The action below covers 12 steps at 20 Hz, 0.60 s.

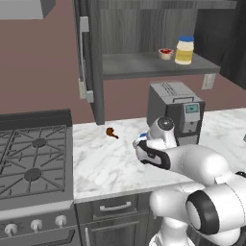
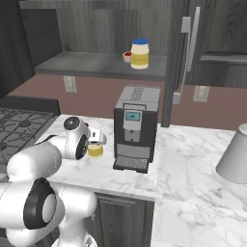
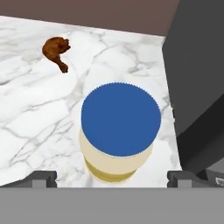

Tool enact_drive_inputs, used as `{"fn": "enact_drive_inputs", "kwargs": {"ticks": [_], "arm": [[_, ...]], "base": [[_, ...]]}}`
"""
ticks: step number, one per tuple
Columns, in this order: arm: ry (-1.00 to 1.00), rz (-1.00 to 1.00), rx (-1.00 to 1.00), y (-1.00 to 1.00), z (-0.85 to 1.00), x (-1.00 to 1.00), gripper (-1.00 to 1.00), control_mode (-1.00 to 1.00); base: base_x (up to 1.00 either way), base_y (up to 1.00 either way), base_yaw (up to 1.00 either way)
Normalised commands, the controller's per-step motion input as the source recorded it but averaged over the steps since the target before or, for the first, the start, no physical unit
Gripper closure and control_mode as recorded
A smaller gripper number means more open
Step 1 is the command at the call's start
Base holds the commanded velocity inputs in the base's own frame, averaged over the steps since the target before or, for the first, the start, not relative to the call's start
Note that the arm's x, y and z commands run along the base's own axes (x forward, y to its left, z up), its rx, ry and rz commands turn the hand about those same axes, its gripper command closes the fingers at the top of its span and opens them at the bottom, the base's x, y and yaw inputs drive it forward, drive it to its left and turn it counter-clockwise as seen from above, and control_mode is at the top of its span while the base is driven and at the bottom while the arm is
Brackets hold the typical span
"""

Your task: Pick the mayonnaise and mayonnaise from the counter and place them in the cabinet.

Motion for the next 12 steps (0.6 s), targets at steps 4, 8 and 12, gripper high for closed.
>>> {"fn": "enact_drive_inputs", "kwargs": {"ticks": [4, 8, 12], "arm": [[0.0, 0.0, -0.07, 0.0, -0.08, 0.14, -1.0, -1.0], [0.0, 0.0, -0.06, 0.0, -0.15, 0.12, -1.0, -1.0], [0.0, 0.0, -0.05, 0.0, -0.22, 0.17, -1.0, -1.0]], "base": [[0.0, 0.0, 0.0], [0.0, 0.0, 0.0], [0.0, 0.0, 0.0]]}}
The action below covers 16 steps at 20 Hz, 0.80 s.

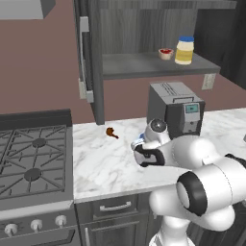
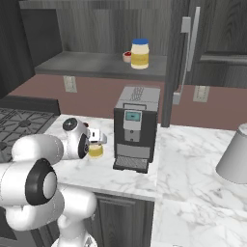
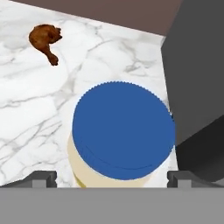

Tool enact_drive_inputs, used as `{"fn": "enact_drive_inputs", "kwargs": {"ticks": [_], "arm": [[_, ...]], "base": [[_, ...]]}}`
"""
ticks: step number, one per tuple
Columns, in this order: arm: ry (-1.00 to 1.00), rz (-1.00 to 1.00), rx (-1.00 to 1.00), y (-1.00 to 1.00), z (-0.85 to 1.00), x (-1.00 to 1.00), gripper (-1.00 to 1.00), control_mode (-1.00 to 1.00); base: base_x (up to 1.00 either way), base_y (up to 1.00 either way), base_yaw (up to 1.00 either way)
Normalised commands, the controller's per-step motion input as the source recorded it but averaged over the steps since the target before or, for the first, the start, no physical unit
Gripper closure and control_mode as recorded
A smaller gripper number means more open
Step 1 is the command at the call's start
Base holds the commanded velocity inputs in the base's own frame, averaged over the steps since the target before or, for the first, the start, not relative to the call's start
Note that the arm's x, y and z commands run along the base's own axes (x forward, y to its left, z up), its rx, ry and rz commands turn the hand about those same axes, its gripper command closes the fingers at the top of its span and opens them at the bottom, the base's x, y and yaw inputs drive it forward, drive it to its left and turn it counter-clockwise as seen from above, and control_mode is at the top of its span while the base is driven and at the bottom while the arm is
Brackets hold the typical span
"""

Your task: Pick the mayonnaise and mayonnaise from the counter and place them in the cabinet.

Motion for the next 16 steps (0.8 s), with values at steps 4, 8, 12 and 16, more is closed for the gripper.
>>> {"fn": "enact_drive_inputs", "kwargs": {"ticks": [4, 8, 12, 16], "arm": [[0.0, 0.0, -0.02, 0.0, -0.22, 0.26, -1.0, -1.0], [0.0, 0.0, 0.0, 0.0, -0.21, 0.31, -1.0, -1.0], [0.0, 0.0, 0.0, 0.0, -0.21, 0.31, -1.0, -1.0], [0.0, 0.0, 0.0, 0.0, -0.25, 0.38, -1.0, -1.0]], "base": [[0.0, 0.0, 0.0], [0.0, 0.0, 0.0], [0.0, 0.0, 0.0], [0.0, 0.0, 0.0]]}}
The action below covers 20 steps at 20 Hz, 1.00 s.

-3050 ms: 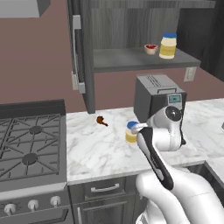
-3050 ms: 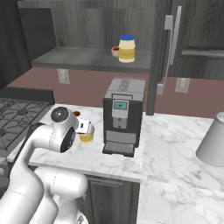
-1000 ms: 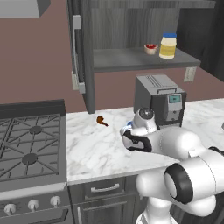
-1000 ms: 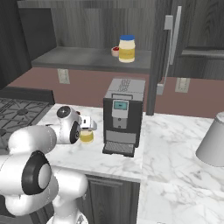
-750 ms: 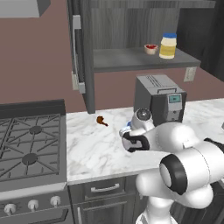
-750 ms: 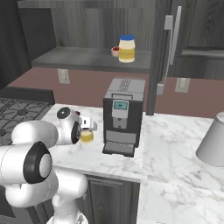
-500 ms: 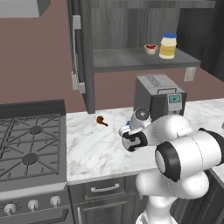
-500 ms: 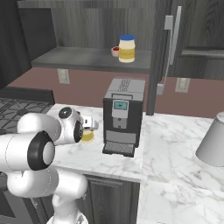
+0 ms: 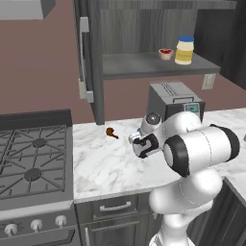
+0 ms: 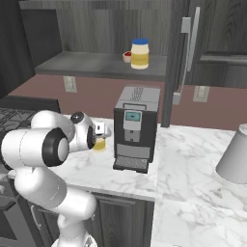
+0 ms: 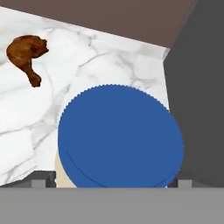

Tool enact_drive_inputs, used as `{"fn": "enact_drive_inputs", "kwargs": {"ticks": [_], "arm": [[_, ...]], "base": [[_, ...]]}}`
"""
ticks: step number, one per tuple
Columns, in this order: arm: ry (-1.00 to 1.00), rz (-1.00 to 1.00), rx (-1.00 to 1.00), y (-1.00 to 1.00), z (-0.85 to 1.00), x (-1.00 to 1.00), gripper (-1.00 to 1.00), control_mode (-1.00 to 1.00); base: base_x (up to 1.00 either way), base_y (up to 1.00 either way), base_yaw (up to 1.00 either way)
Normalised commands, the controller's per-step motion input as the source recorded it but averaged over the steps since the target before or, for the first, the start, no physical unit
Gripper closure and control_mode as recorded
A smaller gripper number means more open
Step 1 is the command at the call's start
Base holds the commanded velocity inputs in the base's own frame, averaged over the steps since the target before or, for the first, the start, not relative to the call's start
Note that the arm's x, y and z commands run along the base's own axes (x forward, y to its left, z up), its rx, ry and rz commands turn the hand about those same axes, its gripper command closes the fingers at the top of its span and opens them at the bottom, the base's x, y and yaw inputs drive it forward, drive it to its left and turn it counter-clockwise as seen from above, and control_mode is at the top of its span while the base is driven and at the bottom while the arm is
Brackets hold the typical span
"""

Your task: Pick the mayonnaise and mayonnaise from the counter and place them in the cabinet.

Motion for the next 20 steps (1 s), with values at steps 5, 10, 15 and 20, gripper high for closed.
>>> {"fn": "enact_drive_inputs", "kwargs": {"ticks": [5, 10, 15, 20], "arm": [[0.0, 0.0, 0.0, 0.0, -0.24, 0.23, 1.0, -1.0], [-0.04, 0.0, 0.0, 0.0, 0.0, -0.17, 1.0, -1.0], [-0.13, 0.0, 0.0, 0.0, 0.17, -0.82, 1.0, -1.0], [-0.16, 0.0, 0.0, 0.0, 0.49, -0.91, 1.0, -1.0]], "base": [[0.0, 0.0, 0.0], [0.0, 0.0, 0.0], [0.0, 0.0, 0.0], [0.0, 0.0, 0.0]]}}
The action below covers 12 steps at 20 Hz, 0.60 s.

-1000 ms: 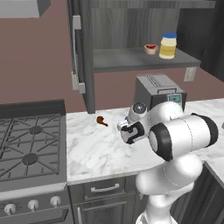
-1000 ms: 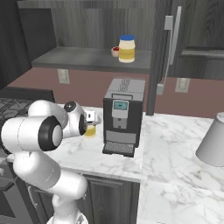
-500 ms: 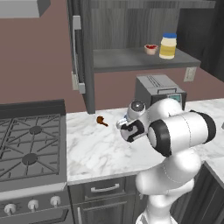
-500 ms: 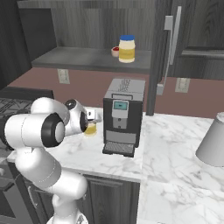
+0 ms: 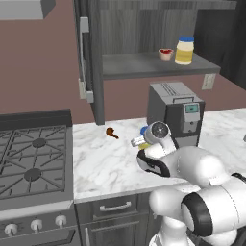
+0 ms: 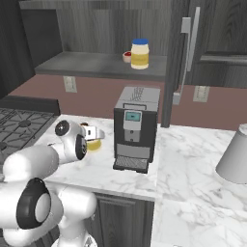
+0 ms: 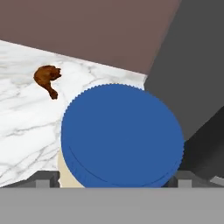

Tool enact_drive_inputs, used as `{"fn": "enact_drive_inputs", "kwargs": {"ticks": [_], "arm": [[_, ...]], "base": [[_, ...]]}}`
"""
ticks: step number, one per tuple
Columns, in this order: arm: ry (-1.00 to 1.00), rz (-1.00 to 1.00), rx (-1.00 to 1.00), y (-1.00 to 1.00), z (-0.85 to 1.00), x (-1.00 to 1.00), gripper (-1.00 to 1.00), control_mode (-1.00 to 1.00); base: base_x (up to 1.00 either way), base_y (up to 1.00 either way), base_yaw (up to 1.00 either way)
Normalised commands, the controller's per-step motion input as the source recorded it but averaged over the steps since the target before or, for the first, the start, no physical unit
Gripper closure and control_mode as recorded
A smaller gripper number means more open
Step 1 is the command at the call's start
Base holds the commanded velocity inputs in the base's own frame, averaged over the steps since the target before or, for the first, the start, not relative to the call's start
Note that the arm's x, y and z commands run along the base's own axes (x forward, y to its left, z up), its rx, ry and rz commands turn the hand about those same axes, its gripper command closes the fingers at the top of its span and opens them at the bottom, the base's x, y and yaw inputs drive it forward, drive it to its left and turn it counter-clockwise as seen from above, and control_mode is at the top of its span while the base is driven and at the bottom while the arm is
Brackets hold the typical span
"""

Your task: Pick the mayonnaise and mayonnaise from the counter and place them in the cabinet.

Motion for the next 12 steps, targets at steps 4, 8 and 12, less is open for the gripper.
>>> {"fn": "enact_drive_inputs", "kwargs": {"ticks": [4, 8, 12], "arm": [[-0.09, 0.0, 0.01, 0.0, 0.52, -0.56, 1.0, -1.0], [-0.02, 0.01, 0.01, 0.0, 0.56, -0.25, 1.0, -1.0], [0.0, 0.0, 0.0, 0.0, 0.52, -0.2, 1.0, -1.0]], "base": [[0.0, 0.0, 0.0], [0.0, 0.0, 0.0], [0.0, 0.0, 0.0]]}}
